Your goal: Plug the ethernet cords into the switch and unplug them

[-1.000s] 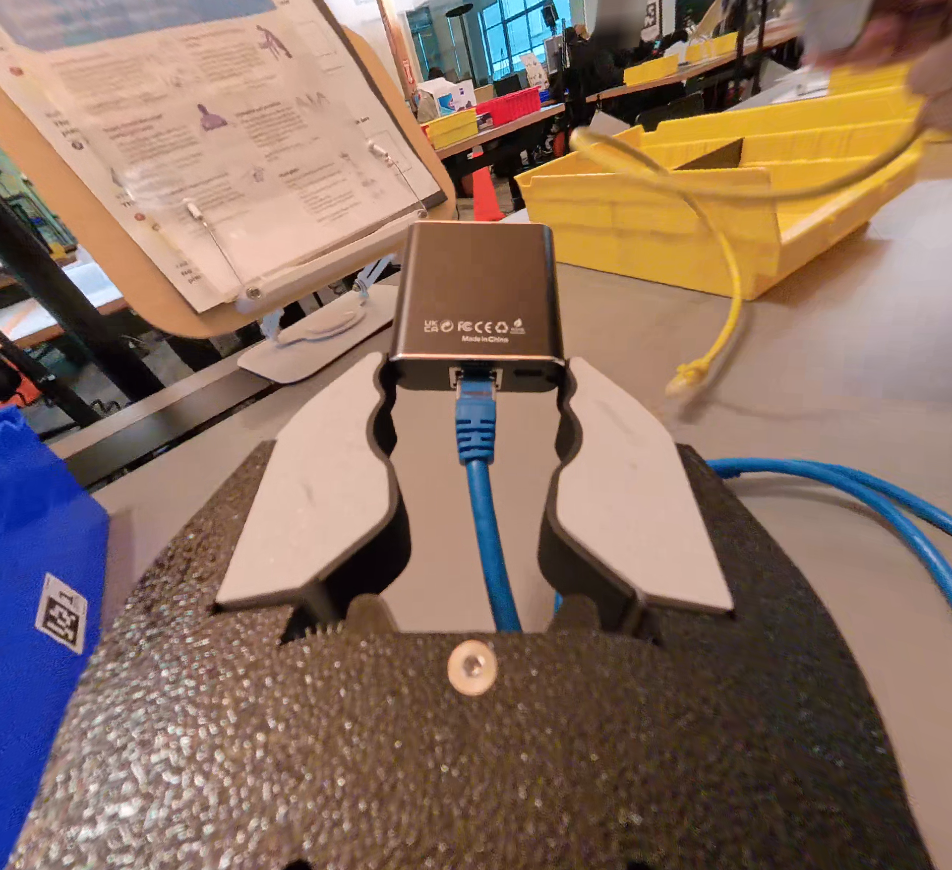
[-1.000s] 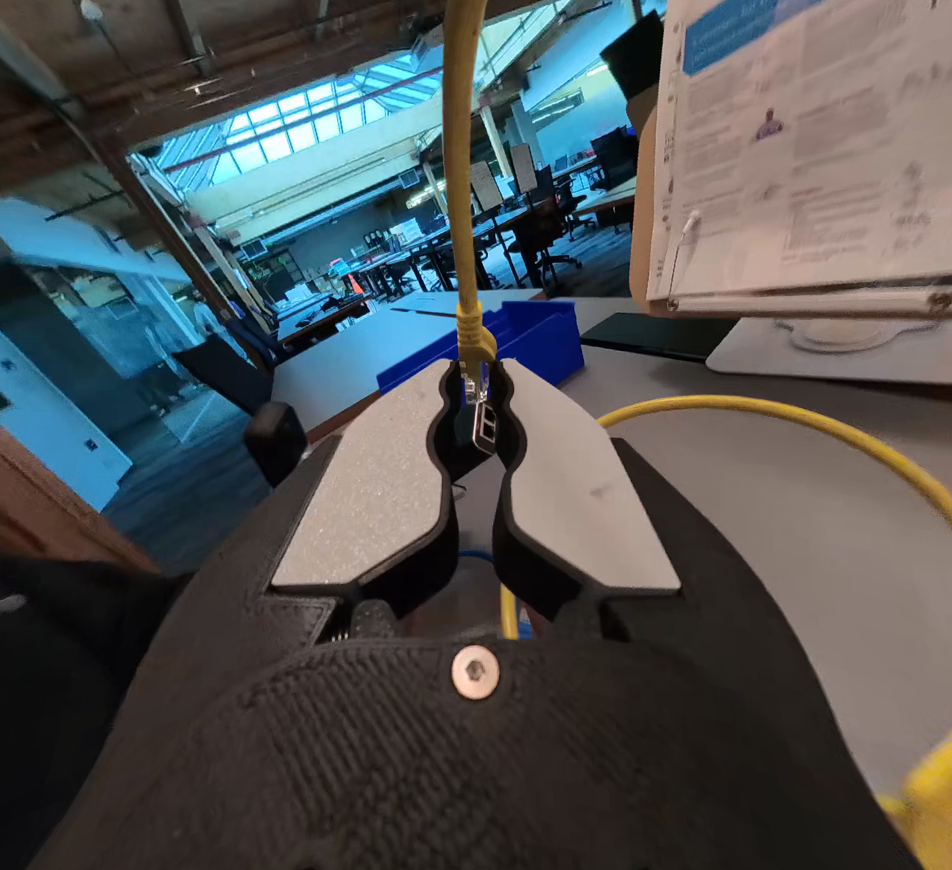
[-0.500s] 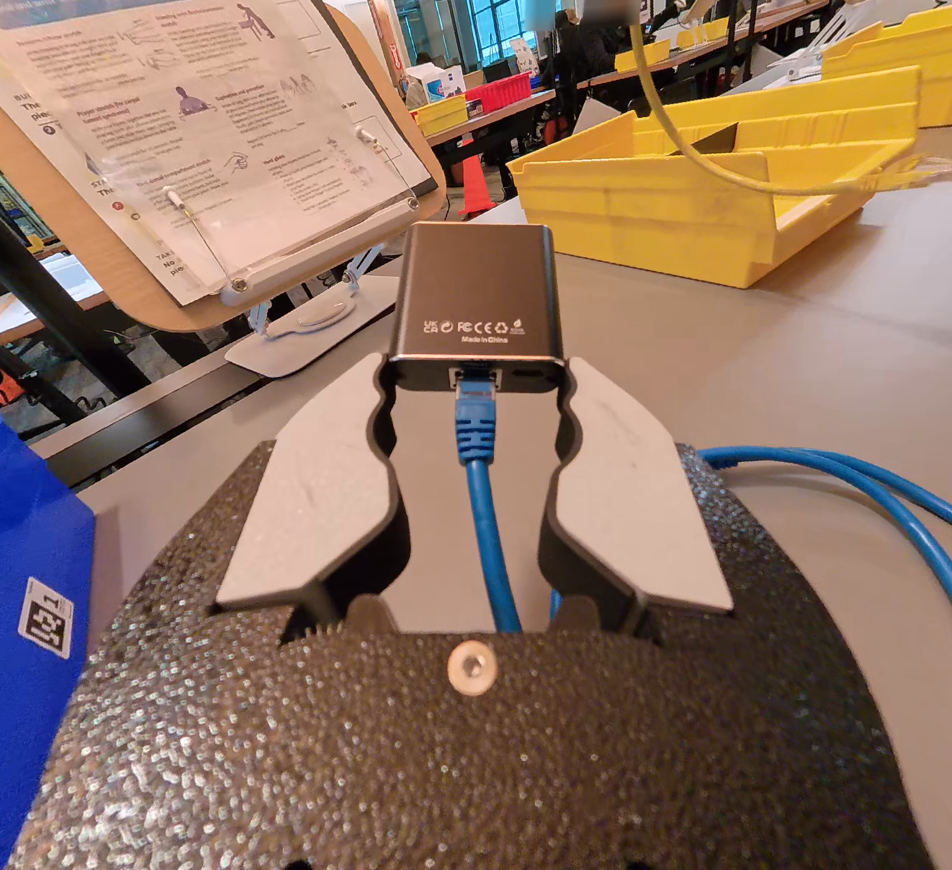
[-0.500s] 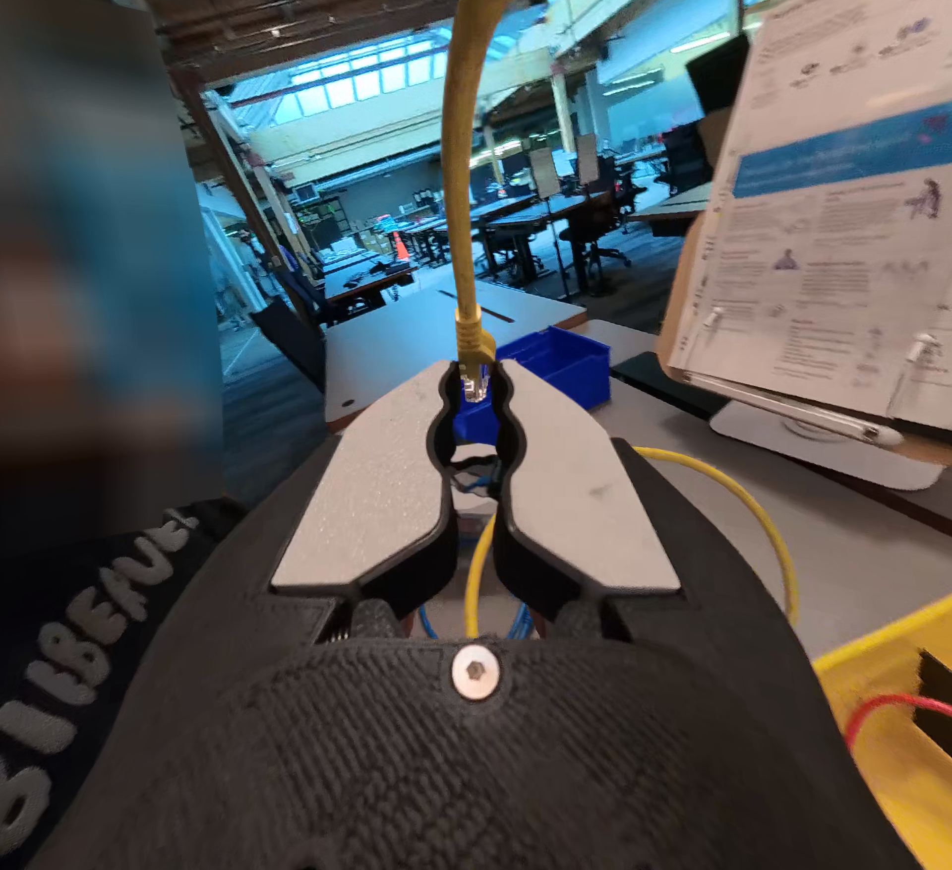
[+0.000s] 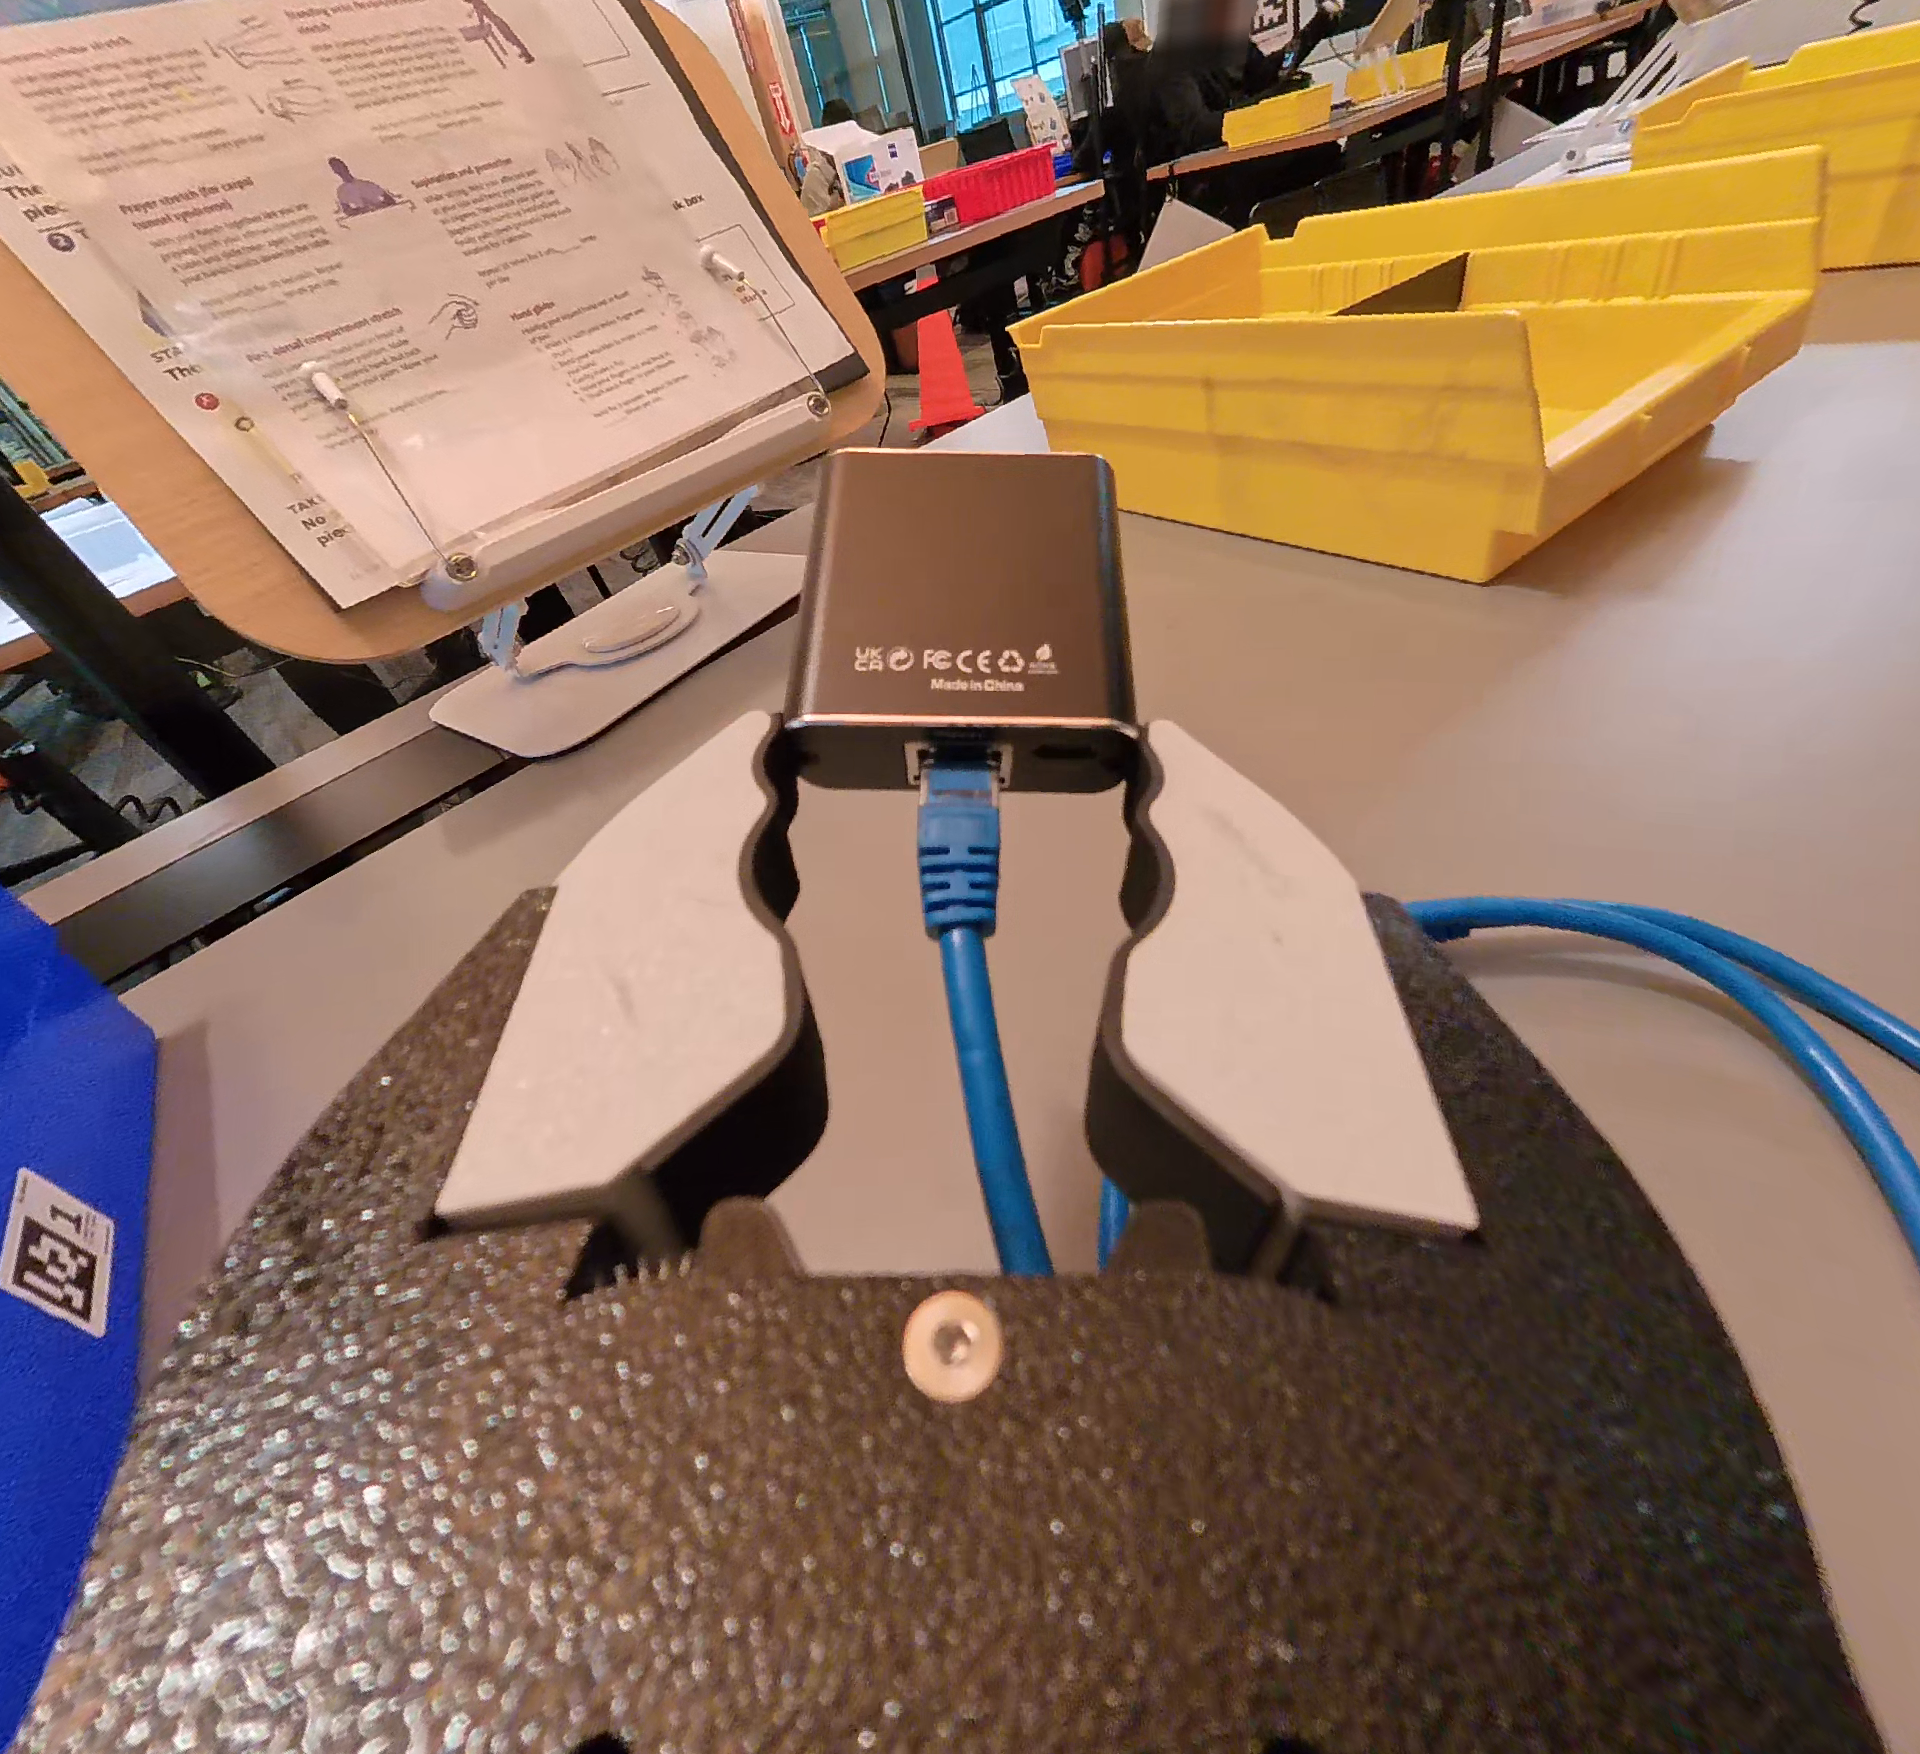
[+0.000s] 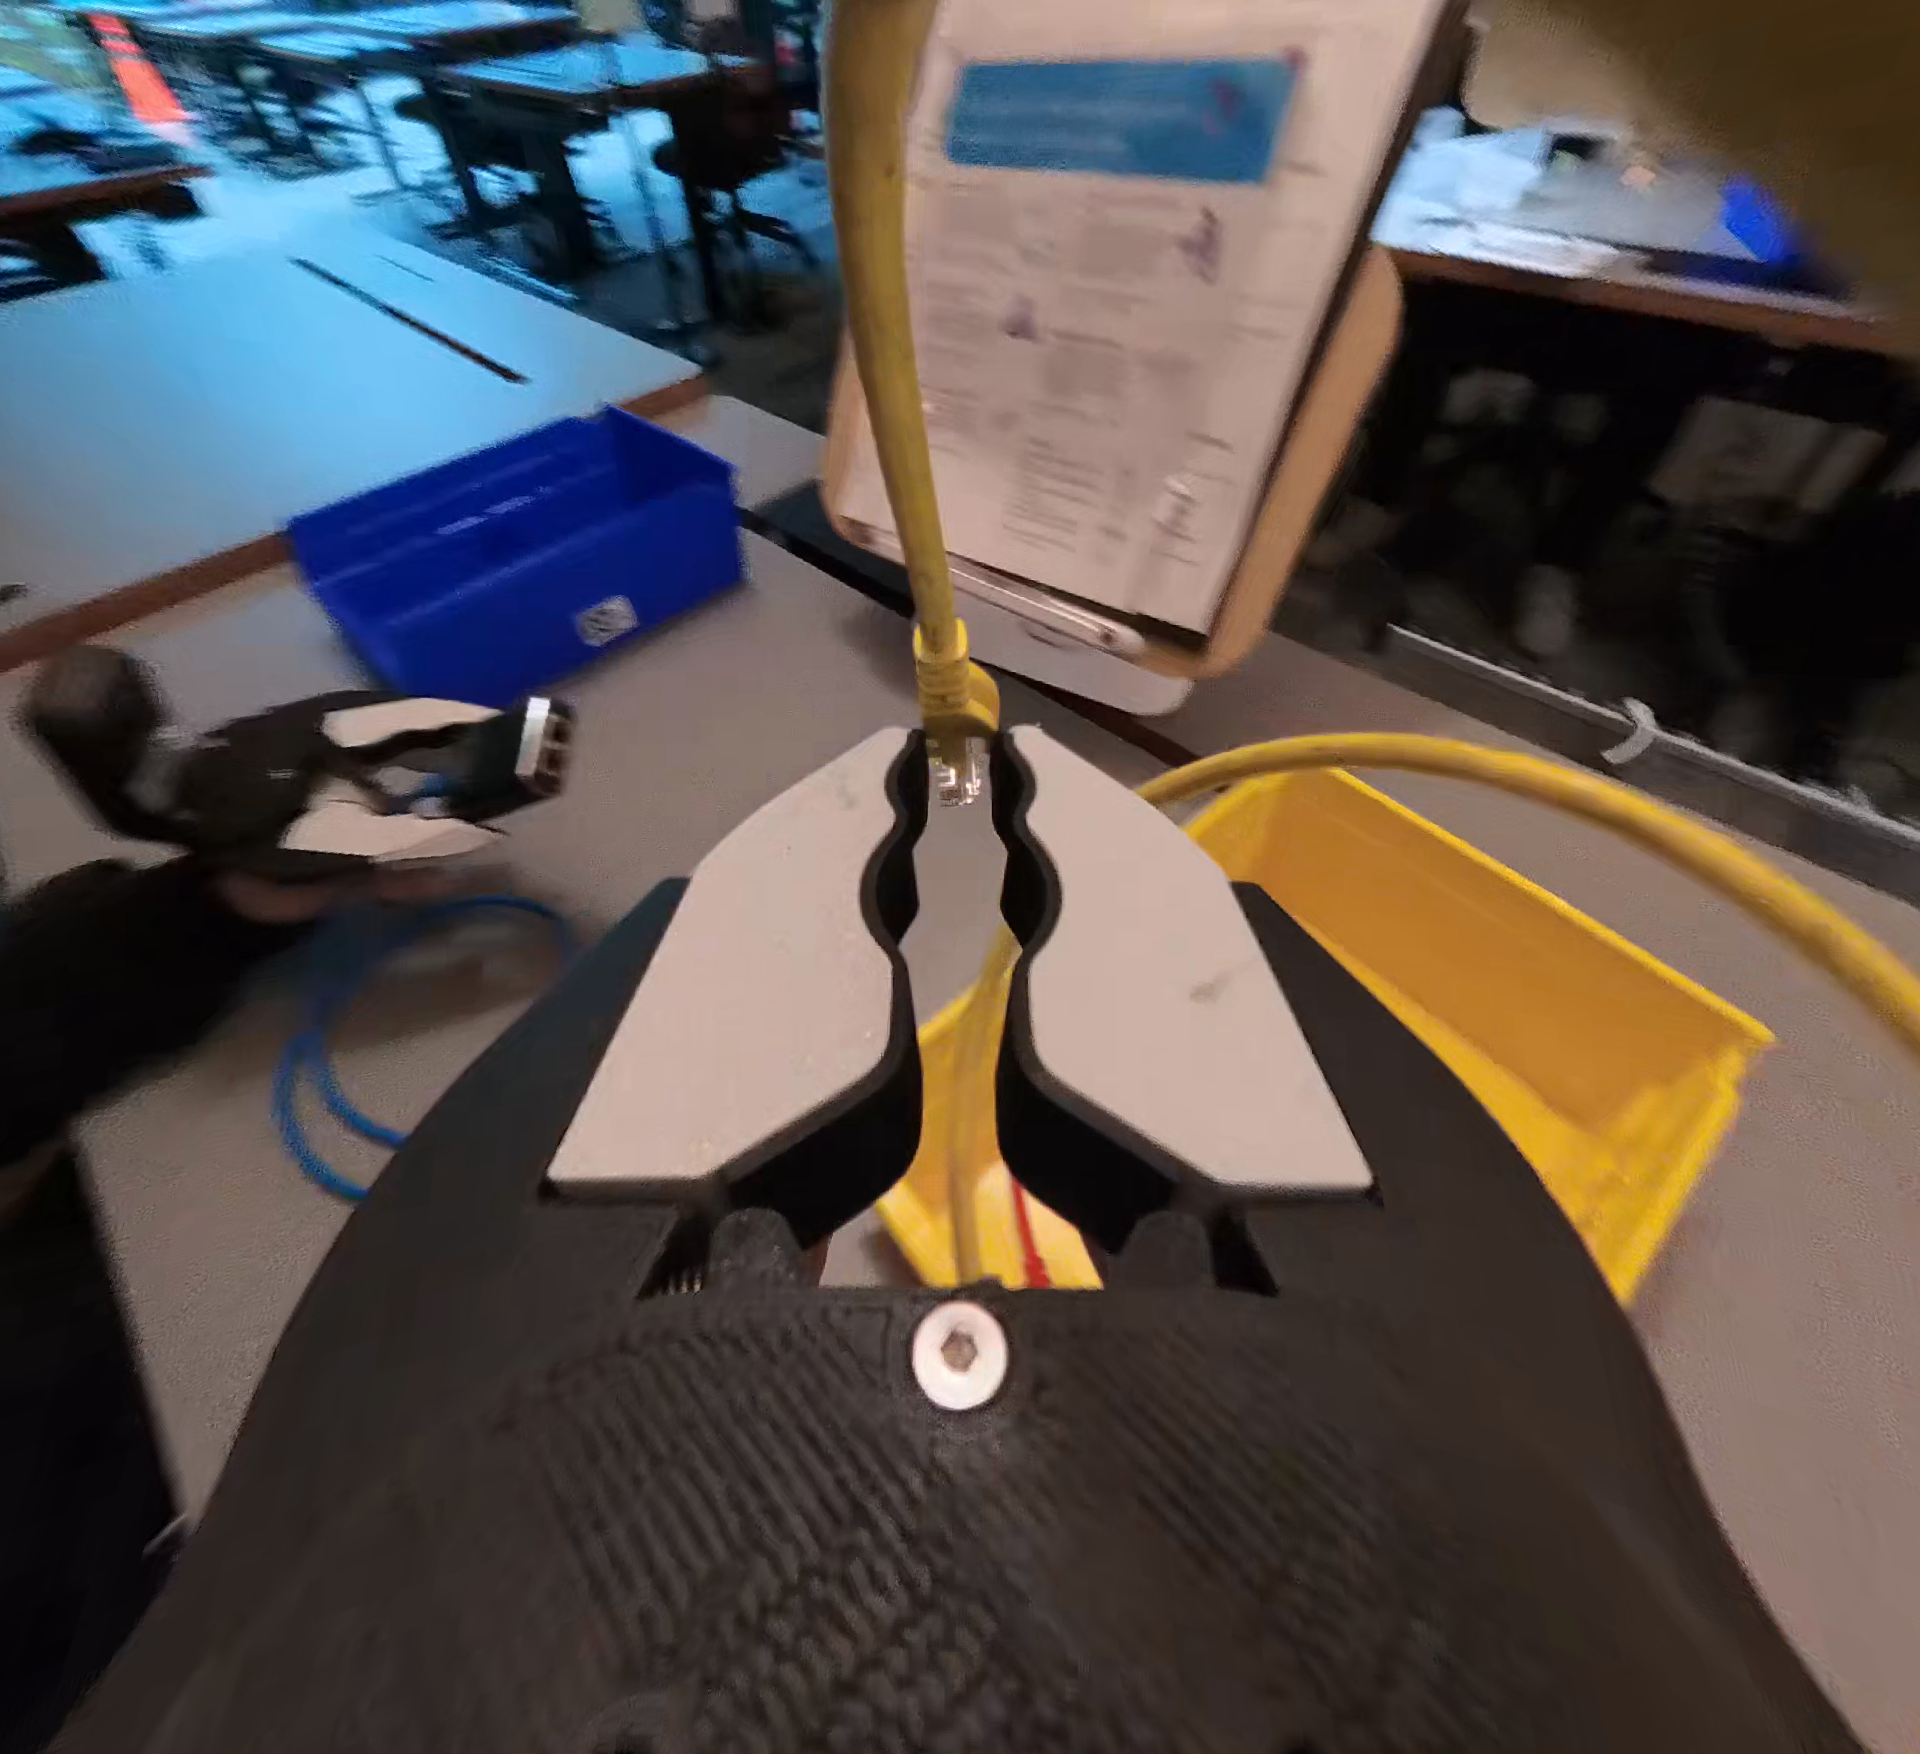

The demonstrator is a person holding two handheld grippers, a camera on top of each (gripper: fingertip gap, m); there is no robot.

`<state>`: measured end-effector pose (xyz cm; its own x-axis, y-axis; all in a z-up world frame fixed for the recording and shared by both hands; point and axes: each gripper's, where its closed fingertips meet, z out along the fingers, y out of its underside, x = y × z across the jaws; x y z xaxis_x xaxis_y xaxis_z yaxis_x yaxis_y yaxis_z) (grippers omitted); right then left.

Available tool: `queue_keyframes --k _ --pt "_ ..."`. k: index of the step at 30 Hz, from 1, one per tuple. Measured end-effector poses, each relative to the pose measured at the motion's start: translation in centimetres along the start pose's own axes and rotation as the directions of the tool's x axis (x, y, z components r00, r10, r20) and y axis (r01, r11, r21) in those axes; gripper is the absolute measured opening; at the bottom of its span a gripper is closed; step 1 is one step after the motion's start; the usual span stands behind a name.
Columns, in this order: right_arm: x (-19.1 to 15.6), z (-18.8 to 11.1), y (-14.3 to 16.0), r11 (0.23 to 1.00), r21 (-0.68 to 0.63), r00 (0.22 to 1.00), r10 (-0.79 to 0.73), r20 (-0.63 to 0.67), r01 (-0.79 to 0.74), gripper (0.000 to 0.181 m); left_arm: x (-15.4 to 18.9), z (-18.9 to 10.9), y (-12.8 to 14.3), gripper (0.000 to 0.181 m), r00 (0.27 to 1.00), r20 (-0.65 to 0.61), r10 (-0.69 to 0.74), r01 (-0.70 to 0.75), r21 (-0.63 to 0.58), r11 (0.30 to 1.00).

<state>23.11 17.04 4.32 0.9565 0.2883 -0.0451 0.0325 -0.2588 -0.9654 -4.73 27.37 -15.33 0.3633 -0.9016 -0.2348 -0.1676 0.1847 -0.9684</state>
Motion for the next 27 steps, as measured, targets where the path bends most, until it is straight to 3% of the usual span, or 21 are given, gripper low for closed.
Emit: queue_keyframes --k 4,7,14,17,18,21,23,25,27 --pt "3.7 2.3 5.4 0.993 -0.117 0.994 -0.005 -0.114 -0.009 0.011 0.1 0.1 0.1 0.06 1.0 -0.007 -0.002 0.002 -0.003 1.0" --pt "3.2 4.6 8.2 0.988 -0.074 0.99 0.128 -0.065 -0.132 0.012 0.2 0.1 0.1 0.06 1.0 -0.011 0.001 -0.001 -0.004 1.0" --pt "3.0 8.7 15.3 0.94 -0.268 0.977 0.199 -0.077 -0.213 0.011 0.4 0.0 0.0 0.06 1.0 -0.019 -0.002 0.002 0.001 1.0" --pt "2.2 8.7 19.1 0.843 -0.457 0.954 0.294 -0.052 -0.285 0.015 0.6 0.1 0.0 0.06 0.999 -0.037 -0.001 0.001 -0.004 1.0" --pt "1.8 8.3 19.7 0.81 -0.499 0.944 0.326 -0.055 -0.308 0.031 0.7 0.1 0.1 0.06 0.999 -0.046 -0.001 0.001 -0.006 1.0" --pt "-0.4 6.1 20.6 0.725 -0.604 0.923 0.38 -0.052 -0.332 0.07 1.5 0.1 0.5 0.06 0.993 -0.12 0.0 -0.003 -0.023 1.0" --pt "-2.5 3.9 20.4 0.697 -0.676 0.943 0.333 0.008 -0.24 0.074 2.2 0.0 0.5 0.06 0.982 -0.187 0.001 -0.005 -0.025 1.0" --pt "-3.4 2.0 19.1 0.725 -0.683 0.986 0.16 0.042 -0.088 0.084 3.1 -0.2 0.5 0.06 0.96 -0.28 -0.01 0.003 -0.029 1.0" --pt "-6.5 2.3 15.8 0.824 -0.554 0.987 -0.036 0.157 0.118 0.084 3.9 -0.7 0.6 0.06 0.931 -0.365 -0.021 0.008 -0.036 0.999"
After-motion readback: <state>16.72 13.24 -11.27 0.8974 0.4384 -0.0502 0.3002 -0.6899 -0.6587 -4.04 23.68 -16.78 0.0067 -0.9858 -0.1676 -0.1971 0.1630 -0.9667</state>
